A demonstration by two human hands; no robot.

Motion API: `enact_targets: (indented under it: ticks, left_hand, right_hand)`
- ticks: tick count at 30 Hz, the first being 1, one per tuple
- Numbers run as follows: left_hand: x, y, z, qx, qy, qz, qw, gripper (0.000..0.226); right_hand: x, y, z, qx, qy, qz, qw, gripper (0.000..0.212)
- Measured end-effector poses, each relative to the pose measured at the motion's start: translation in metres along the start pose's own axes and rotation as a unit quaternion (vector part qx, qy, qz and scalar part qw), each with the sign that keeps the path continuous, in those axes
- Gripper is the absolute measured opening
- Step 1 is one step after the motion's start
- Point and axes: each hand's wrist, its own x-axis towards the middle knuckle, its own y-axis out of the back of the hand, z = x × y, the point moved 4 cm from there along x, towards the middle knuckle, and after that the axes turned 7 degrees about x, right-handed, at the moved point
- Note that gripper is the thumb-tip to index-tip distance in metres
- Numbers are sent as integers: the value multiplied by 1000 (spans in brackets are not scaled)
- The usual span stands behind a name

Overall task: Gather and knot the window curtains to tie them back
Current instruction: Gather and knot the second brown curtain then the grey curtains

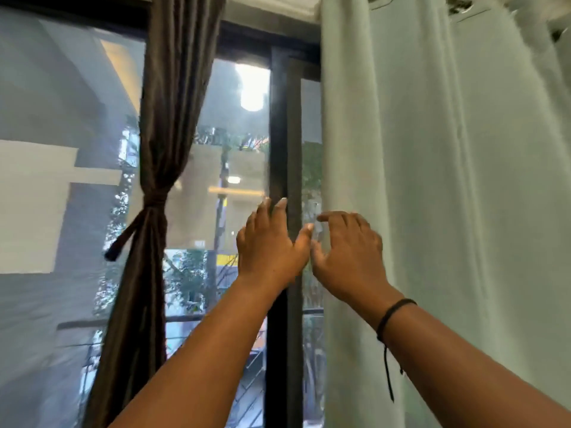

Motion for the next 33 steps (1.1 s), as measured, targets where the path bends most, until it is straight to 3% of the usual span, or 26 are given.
enact_targets:
  ticks: [4, 11, 15, 19, 22, 25, 28, 33]
  left_hand:
    - [15, -19, 50, -98, 38, -5, 994, 70]
    - [82, -28, 102, -131, 37, 14, 991, 73]
    - [131, -45, 125, -160, 30, 6, 987, 87]
    - [175, -70, 163, -179, 9, 14, 984, 97]
    - [197, -84, 190, -153, 8, 33, 988, 88]
    - [215, -98, 206, -124, 19, 52, 991, 65]
    - [226, -98, 214, -94, 27, 128, 987, 47]
    - [238, -98, 218, -81, 32, 203, 975, 44]
  right_hand:
    - [14, 40, 54, 6, -2, 2, 1000, 45]
    - [79, 73, 138, -31, -65, 42, 996, 51]
    - [115, 87, 186, -80, -106, 69, 989, 56]
    - [150, 92, 233, -46, -139, 66, 987, 62]
    - [168, 95, 256, 59, -134, 65, 987, 66]
    - [183, 100, 277, 141, -135, 83, 977, 61]
    - [198, 96, 290, 140, -105, 61, 983, 43]
    - [221, 85, 307, 161, -39, 43, 985, 22]
